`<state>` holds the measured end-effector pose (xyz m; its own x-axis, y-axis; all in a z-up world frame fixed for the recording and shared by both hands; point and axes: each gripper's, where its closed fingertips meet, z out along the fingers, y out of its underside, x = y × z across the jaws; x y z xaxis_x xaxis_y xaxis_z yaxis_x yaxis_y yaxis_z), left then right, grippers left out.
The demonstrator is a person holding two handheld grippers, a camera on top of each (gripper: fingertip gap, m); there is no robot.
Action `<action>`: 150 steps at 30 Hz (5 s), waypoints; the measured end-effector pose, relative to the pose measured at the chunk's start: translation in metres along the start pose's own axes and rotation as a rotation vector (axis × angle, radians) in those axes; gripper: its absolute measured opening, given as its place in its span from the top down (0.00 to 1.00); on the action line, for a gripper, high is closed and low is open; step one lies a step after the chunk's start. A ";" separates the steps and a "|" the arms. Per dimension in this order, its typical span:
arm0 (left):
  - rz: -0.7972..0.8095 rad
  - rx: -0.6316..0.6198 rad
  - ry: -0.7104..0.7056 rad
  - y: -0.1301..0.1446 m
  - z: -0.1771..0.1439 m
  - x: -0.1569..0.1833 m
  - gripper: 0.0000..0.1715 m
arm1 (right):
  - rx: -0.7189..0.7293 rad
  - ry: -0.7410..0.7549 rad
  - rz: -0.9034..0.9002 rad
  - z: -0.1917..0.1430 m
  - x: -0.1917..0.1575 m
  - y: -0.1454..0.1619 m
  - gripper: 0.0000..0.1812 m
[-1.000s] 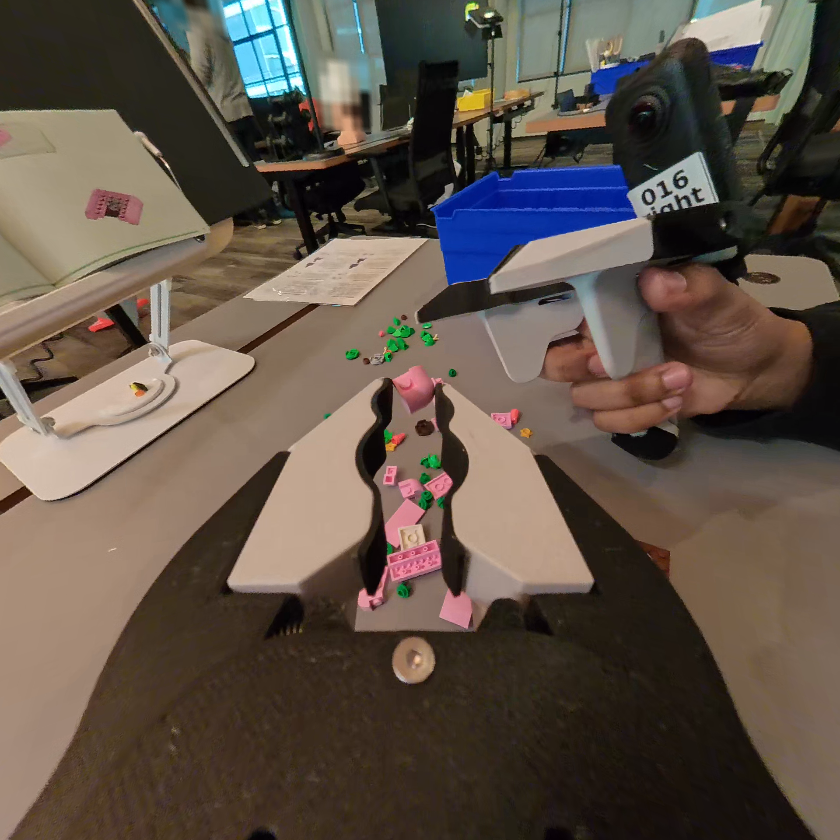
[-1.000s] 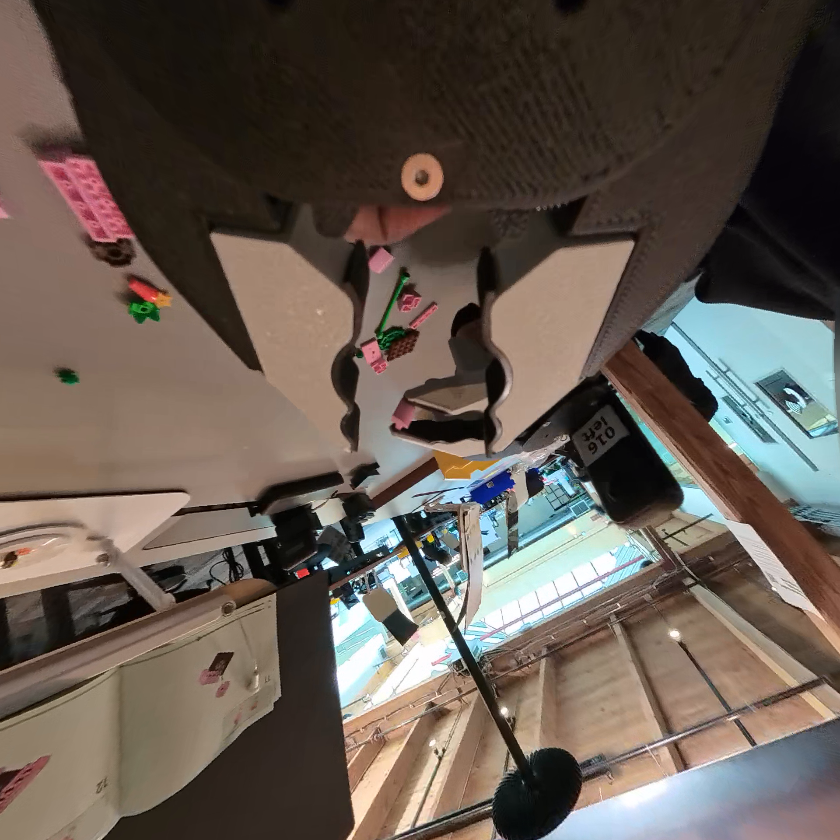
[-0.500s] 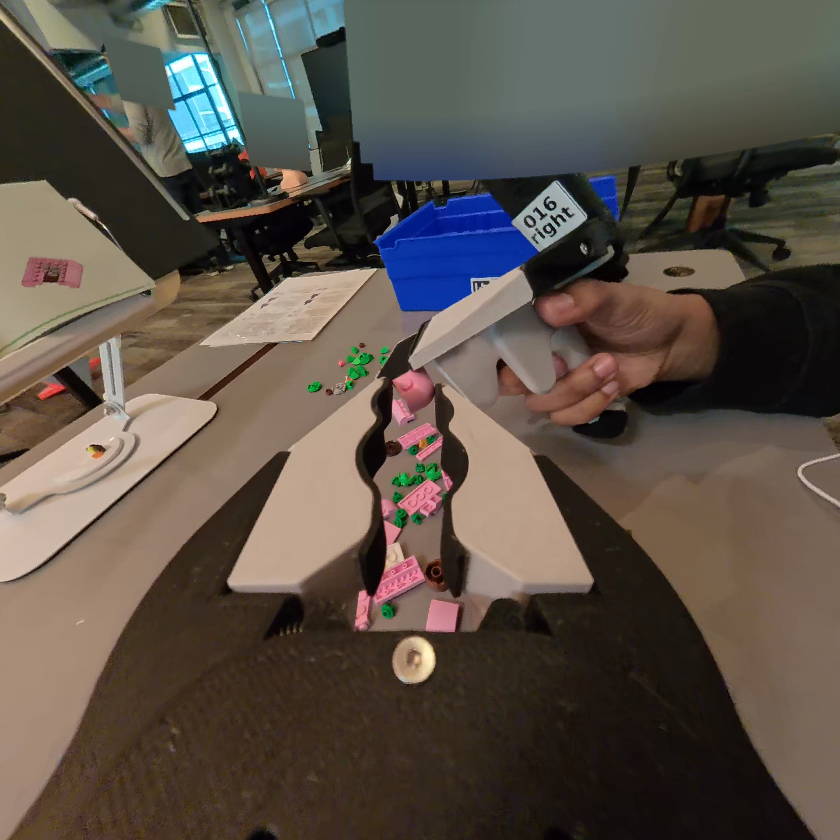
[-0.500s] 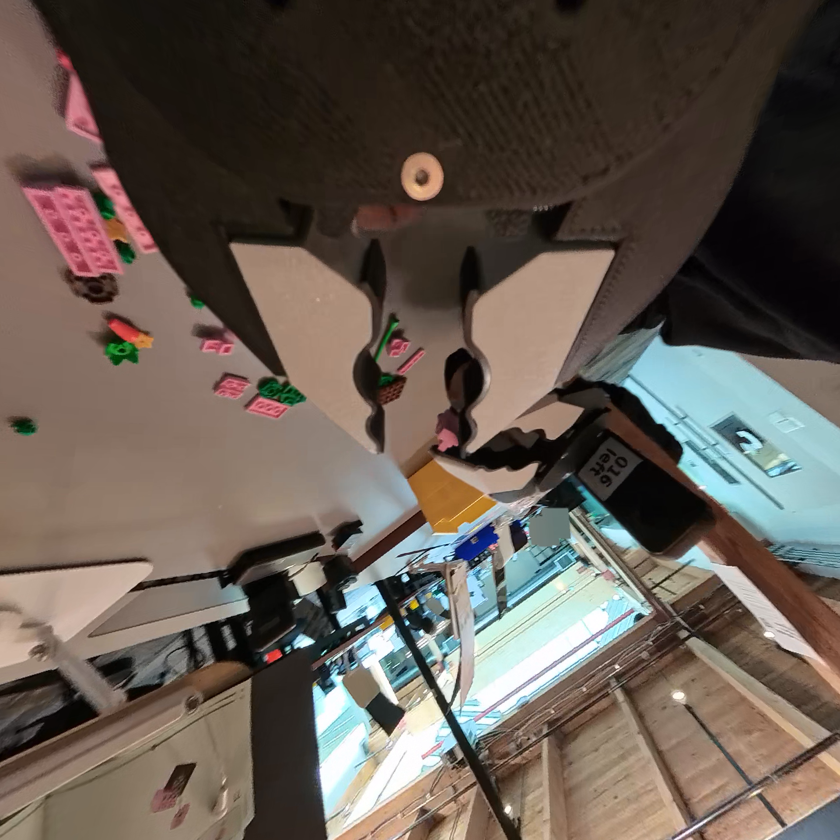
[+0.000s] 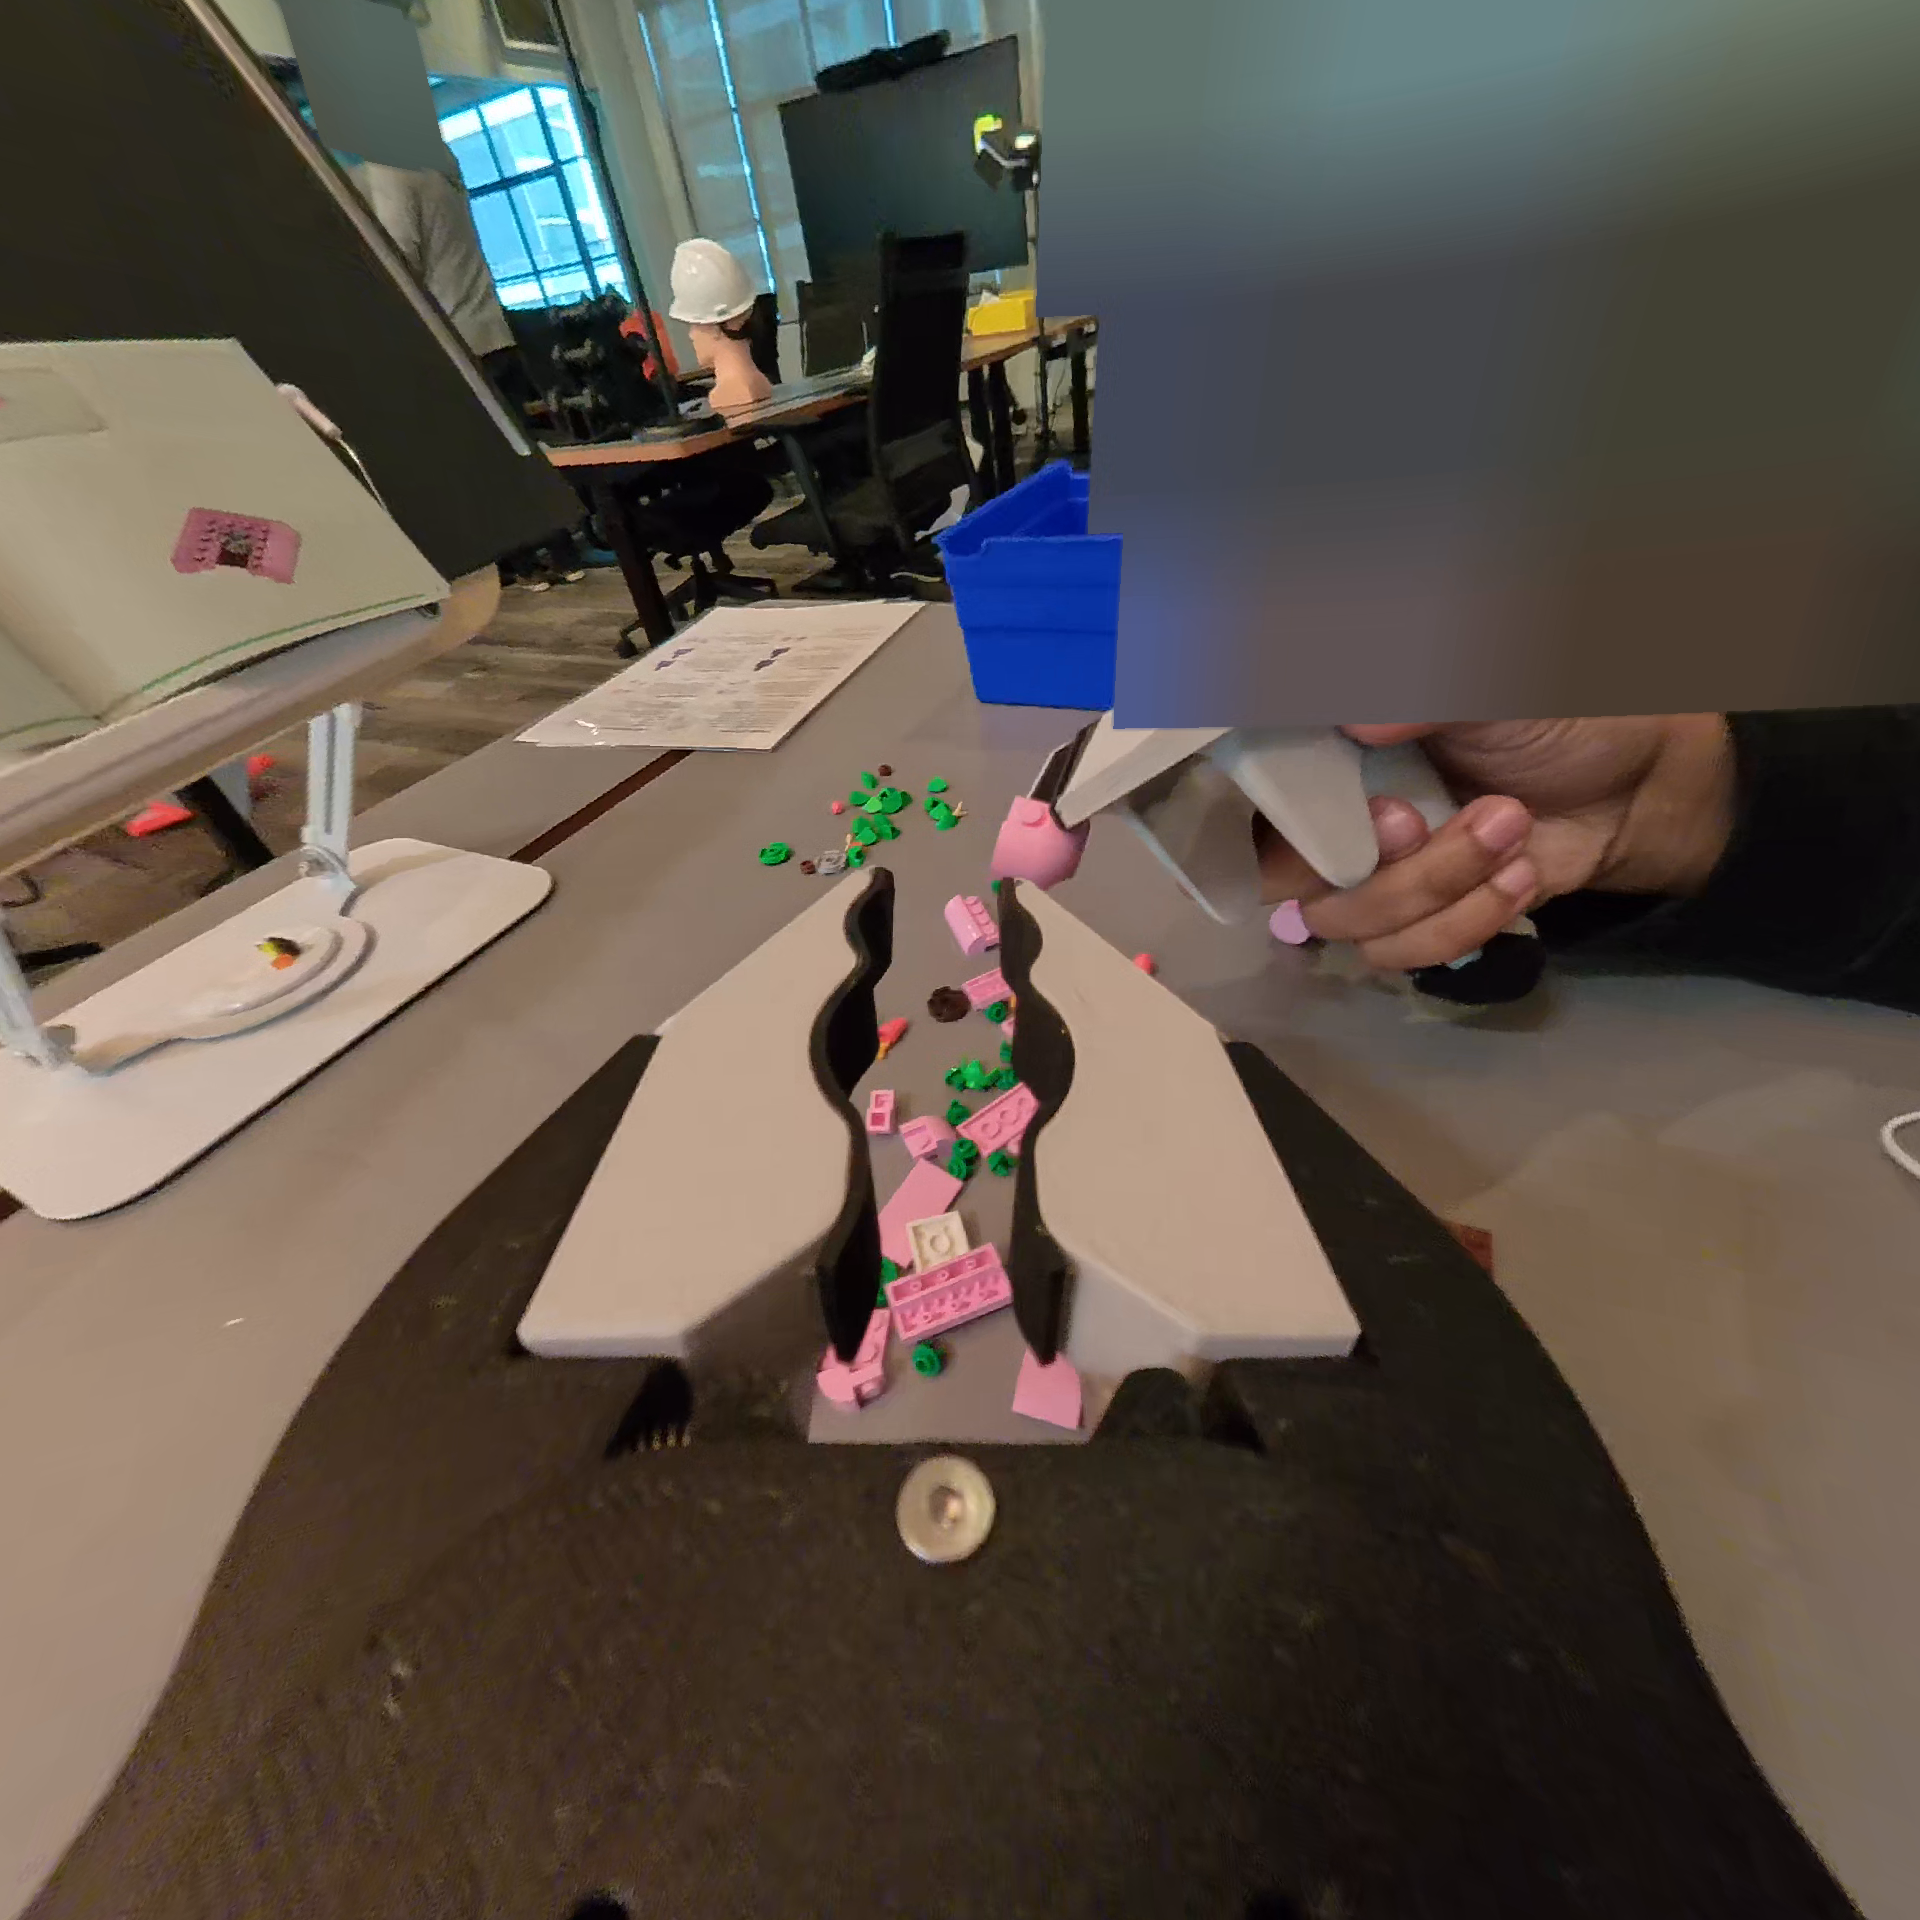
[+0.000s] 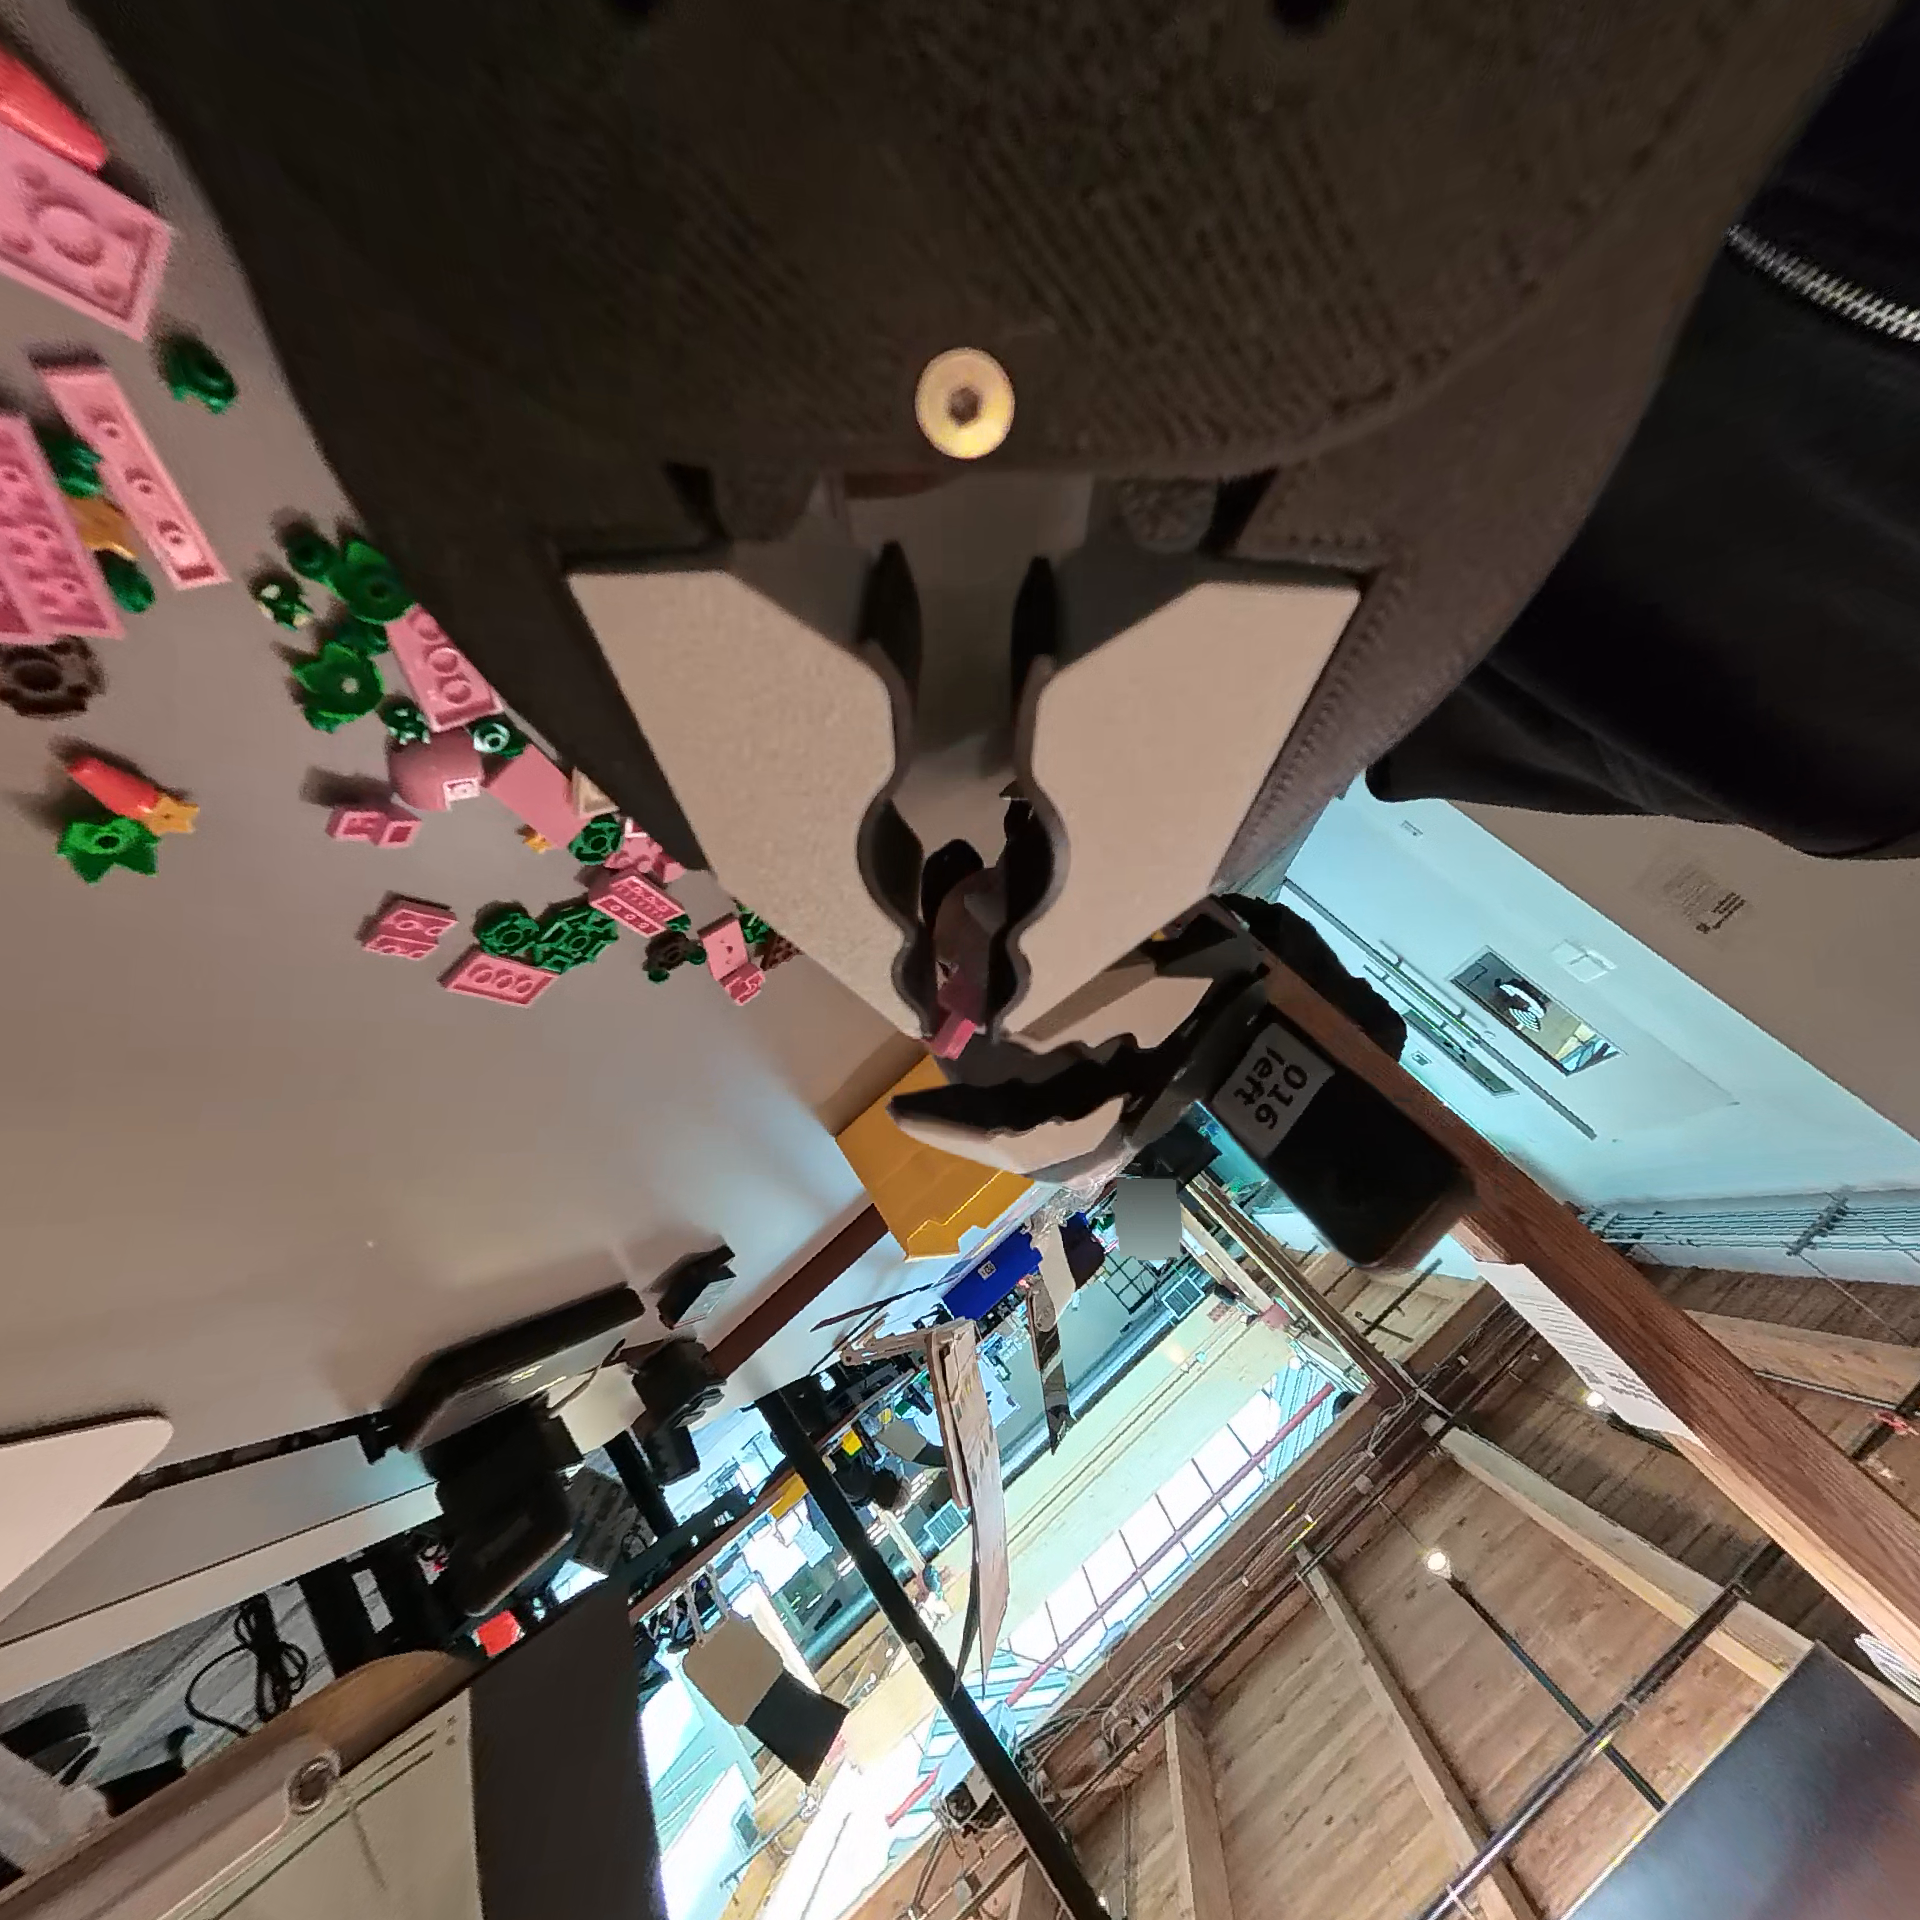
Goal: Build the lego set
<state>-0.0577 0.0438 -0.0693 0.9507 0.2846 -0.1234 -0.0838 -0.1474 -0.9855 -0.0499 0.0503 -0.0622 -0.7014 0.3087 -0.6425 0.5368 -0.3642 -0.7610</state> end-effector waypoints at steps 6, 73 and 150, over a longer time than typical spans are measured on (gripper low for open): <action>-0.041 0.024 0.070 -0.001 0.006 0.017 0.84 | 0.113 -0.019 -0.060 -0.002 -0.011 -0.013 0.96; 0.063 -0.639 0.624 0.122 -0.017 0.101 0.90 | -0.562 0.618 -0.825 -0.060 0.029 0.121 0.80; -0.127 -0.606 0.587 0.113 -0.005 0.097 0.86 | -0.716 0.380 -0.647 -0.054 0.018 0.152 0.83</action>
<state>0.0262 0.0498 -0.1919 0.9569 -0.1788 0.2288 0.0493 -0.6766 -0.7347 0.0446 0.0479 -0.1945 -0.8276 0.5611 0.0168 0.3502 0.5394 -0.7658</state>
